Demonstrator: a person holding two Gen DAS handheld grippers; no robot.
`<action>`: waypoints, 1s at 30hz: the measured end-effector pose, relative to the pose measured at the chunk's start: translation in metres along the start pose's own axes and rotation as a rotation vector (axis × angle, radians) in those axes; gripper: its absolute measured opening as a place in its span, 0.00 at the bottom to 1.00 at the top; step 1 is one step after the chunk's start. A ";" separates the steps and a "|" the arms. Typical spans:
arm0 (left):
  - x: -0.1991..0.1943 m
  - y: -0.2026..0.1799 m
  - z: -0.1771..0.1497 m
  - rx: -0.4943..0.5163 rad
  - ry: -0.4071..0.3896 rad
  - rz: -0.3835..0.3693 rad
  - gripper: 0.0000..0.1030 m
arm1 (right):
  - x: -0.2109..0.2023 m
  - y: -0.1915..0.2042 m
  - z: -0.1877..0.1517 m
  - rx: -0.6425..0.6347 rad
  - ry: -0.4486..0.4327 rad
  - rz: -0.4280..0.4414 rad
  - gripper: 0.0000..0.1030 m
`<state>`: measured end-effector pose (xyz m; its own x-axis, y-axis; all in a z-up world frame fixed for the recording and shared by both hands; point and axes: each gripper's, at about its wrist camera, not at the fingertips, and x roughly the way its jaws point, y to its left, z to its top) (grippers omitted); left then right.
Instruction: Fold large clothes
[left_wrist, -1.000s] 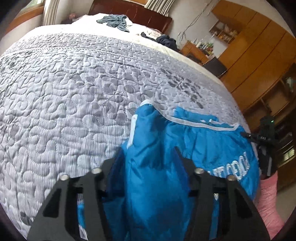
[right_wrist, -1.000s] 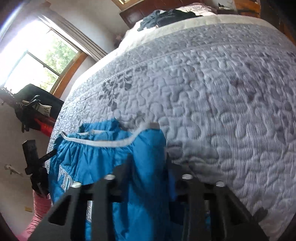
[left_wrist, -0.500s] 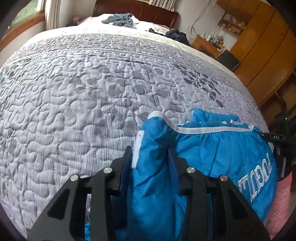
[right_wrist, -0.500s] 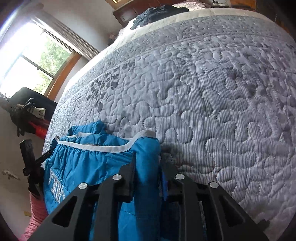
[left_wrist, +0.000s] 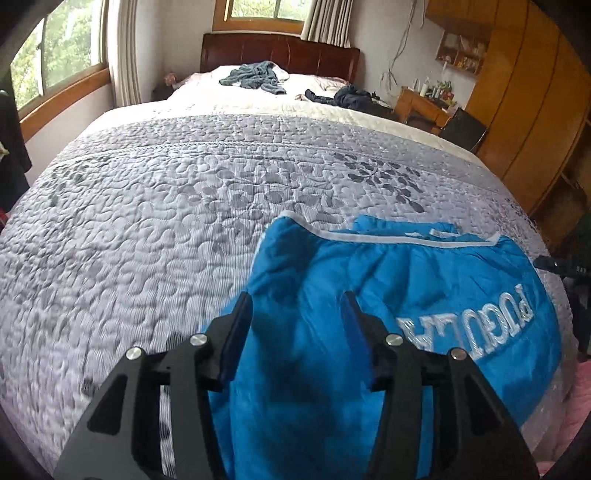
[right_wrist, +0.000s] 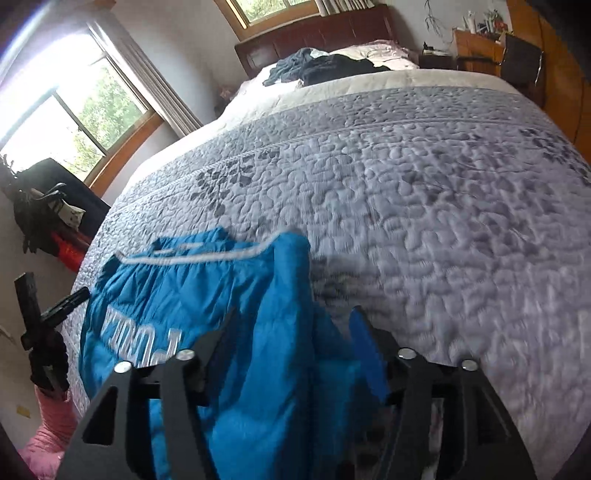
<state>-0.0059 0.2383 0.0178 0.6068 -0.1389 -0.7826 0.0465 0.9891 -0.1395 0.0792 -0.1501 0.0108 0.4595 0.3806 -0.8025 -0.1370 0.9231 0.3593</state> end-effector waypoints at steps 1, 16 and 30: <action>-0.007 -0.004 -0.004 0.005 -0.012 0.016 0.52 | -0.006 0.001 -0.007 -0.002 -0.003 -0.007 0.71; -0.062 -0.049 -0.062 0.040 -0.082 0.011 0.68 | -0.034 -0.007 -0.085 0.064 0.030 0.034 0.87; -0.052 -0.043 -0.083 0.005 -0.054 0.034 0.69 | -0.023 -0.005 -0.111 0.057 0.079 0.037 0.91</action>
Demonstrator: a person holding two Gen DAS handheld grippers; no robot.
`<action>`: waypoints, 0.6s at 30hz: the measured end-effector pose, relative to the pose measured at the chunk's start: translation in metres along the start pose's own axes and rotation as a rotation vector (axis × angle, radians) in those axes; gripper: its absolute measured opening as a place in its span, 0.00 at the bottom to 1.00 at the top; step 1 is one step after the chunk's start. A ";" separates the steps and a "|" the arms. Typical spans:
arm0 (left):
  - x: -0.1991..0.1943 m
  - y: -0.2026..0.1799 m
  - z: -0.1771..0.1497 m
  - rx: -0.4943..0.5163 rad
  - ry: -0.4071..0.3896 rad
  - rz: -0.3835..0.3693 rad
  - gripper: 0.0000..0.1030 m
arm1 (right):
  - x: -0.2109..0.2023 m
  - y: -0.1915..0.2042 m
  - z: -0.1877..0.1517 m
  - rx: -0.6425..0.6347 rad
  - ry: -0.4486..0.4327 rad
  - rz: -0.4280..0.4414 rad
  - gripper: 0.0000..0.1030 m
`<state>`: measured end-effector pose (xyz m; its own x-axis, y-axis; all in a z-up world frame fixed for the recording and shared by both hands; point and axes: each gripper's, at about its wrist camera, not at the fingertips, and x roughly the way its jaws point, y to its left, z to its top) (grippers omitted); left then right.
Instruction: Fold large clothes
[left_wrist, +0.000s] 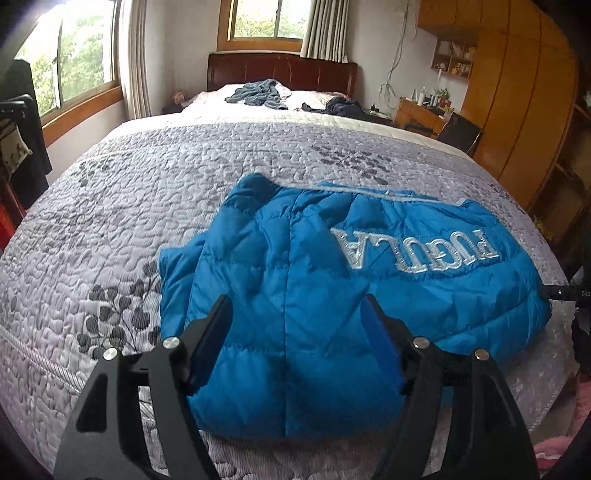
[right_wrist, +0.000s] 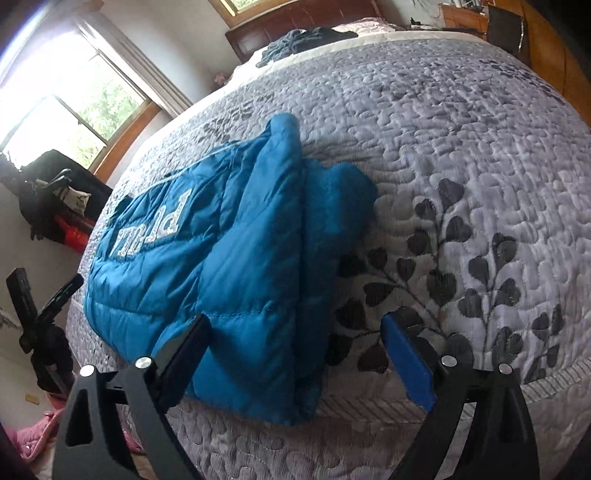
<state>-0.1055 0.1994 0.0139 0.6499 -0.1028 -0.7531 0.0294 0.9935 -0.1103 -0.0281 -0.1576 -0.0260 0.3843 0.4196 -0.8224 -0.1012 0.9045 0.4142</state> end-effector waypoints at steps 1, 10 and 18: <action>0.001 0.001 -0.001 -0.002 0.004 0.001 0.69 | 0.002 0.001 0.000 -0.001 0.005 0.004 0.91; 0.014 0.011 -0.004 -0.019 0.024 0.009 0.70 | 0.020 0.003 0.003 0.004 0.037 0.062 0.92; 0.019 0.011 -0.006 -0.017 0.030 0.004 0.72 | 0.039 0.007 0.002 0.014 0.068 0.153 0.92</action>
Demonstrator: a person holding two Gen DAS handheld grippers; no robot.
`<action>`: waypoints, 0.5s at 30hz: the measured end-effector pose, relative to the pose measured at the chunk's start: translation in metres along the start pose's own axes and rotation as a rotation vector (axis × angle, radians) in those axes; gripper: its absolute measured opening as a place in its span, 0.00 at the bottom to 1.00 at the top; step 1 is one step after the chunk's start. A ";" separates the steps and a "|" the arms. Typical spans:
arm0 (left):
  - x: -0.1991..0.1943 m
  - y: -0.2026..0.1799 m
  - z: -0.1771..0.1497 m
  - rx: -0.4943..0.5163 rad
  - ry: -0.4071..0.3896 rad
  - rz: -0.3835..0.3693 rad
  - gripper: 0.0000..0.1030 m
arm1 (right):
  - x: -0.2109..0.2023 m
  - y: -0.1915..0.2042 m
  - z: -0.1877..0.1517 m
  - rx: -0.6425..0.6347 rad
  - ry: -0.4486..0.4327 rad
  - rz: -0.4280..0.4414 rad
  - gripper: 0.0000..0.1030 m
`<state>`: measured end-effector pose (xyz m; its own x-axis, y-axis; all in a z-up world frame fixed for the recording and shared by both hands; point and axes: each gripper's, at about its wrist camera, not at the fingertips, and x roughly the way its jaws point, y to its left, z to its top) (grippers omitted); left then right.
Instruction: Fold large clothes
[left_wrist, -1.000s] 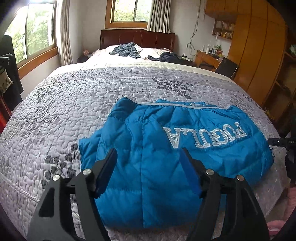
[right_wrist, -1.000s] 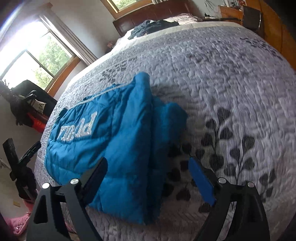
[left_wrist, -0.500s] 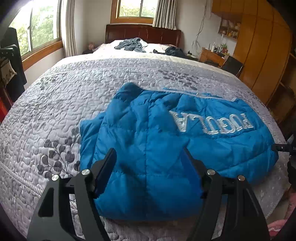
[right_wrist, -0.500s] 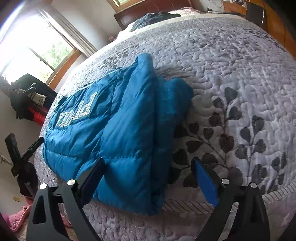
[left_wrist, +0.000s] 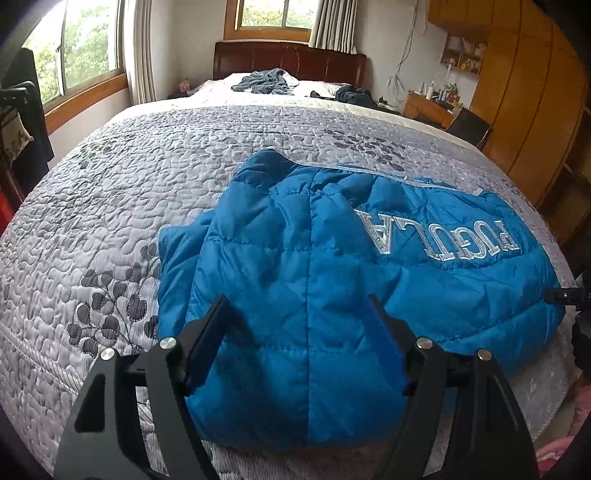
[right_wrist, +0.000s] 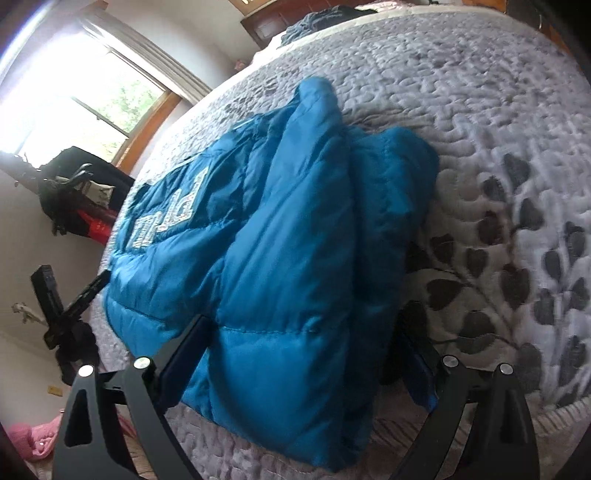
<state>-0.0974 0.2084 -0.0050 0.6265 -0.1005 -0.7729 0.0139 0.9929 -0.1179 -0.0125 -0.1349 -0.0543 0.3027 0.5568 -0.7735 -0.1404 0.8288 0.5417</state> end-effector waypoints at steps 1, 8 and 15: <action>0.000 0.000 0.000 -0.001 0.001 -0.002 0.72 | 0.002 -0.001 0.000 0.000 -0.002 0.014 0.91; 0.003 0.000 -0.002 0.004 0.000 -0.003 0.73 | 0.005 -0.005 0.000 -0.004 -0.026 0.077 0.72; 0.003 0.000 -0.004 0.010 -0.004 -0.007 0.73 | -0.020 -0.006 0.003 0.009 -0.078 0.100 0.43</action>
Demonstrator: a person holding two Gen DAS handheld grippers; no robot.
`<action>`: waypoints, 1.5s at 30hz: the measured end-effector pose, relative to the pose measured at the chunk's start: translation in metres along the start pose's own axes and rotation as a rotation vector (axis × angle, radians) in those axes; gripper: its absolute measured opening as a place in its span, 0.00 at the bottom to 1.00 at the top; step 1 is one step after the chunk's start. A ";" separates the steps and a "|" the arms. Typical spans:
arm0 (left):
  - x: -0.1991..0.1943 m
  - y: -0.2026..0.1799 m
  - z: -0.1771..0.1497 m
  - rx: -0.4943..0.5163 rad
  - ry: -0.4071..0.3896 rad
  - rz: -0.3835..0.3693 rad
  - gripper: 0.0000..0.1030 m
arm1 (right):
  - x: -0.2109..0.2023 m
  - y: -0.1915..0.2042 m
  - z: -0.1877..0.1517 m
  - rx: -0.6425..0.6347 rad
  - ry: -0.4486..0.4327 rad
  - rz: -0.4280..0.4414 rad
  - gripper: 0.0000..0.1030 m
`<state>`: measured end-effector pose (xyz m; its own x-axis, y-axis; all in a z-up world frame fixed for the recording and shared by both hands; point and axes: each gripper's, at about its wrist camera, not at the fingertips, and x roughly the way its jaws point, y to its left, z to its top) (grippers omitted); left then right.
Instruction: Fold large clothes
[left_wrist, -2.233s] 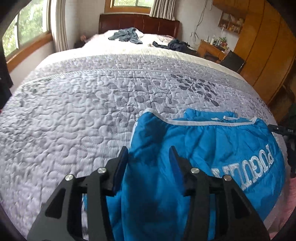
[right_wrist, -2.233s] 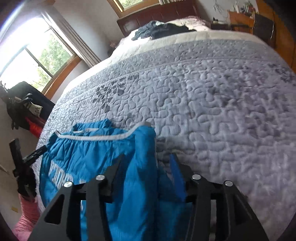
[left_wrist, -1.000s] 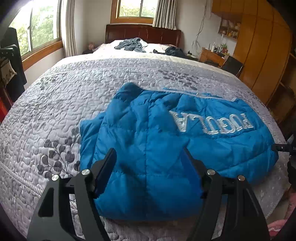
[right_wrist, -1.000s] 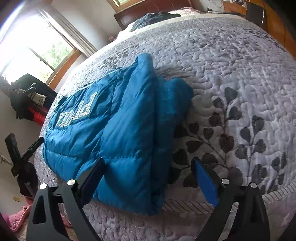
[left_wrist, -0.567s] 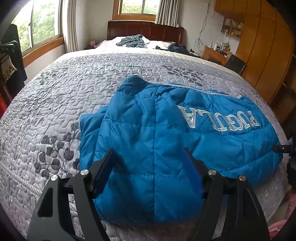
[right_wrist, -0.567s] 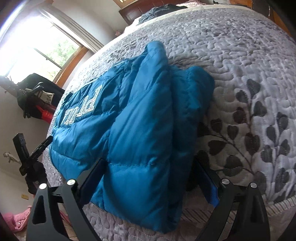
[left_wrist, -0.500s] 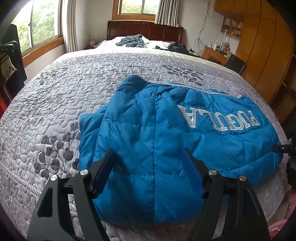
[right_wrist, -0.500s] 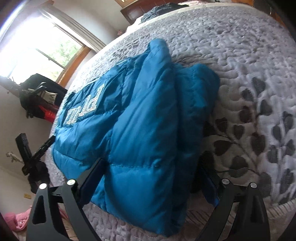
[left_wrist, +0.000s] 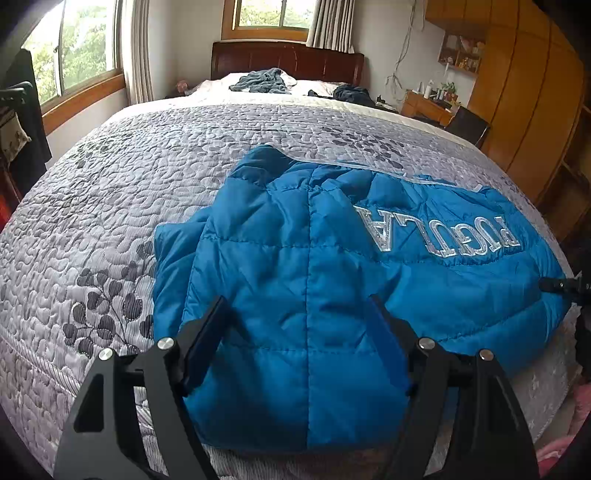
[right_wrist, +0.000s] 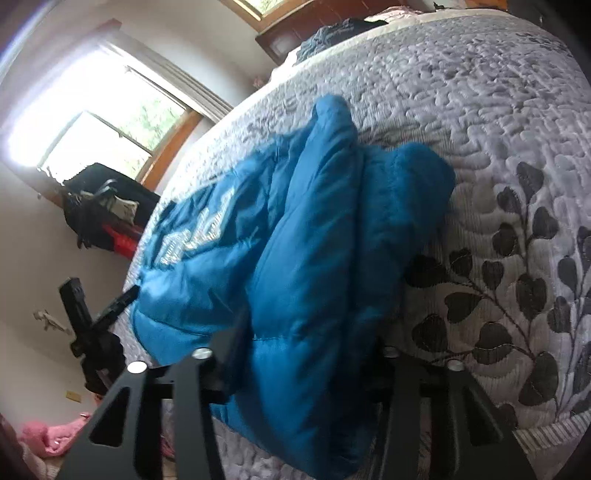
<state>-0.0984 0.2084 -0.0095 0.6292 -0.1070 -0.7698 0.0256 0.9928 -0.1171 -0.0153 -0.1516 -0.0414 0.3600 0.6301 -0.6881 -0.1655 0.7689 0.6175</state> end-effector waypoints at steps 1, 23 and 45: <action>0.000 0.000 0.000 0.000 0.000 -0.002 0.73 | -0.003 0.003 0.001 -0.008 -0.002 -0.004 0.41; -0.022 0.031 0.001 -0.085 -0.061 -0.148 0.75 | 0.013 0.246 0.041 -0.588 0.040 -0.159 0.33; -0.021 0.078 0.027 -0.241 -0.047 -0.338 0.75 | 0.184 0.307 -0.010 -0.757 0.407 -0.089 0.42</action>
<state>-0.0883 0.2897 0.0142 0.6511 -0.4166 -0.6344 0.0579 0.8607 -0.5058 -0.0087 0.2013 0.0178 0.0674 0.4427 -0.8941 -0.7719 0.5910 0.2344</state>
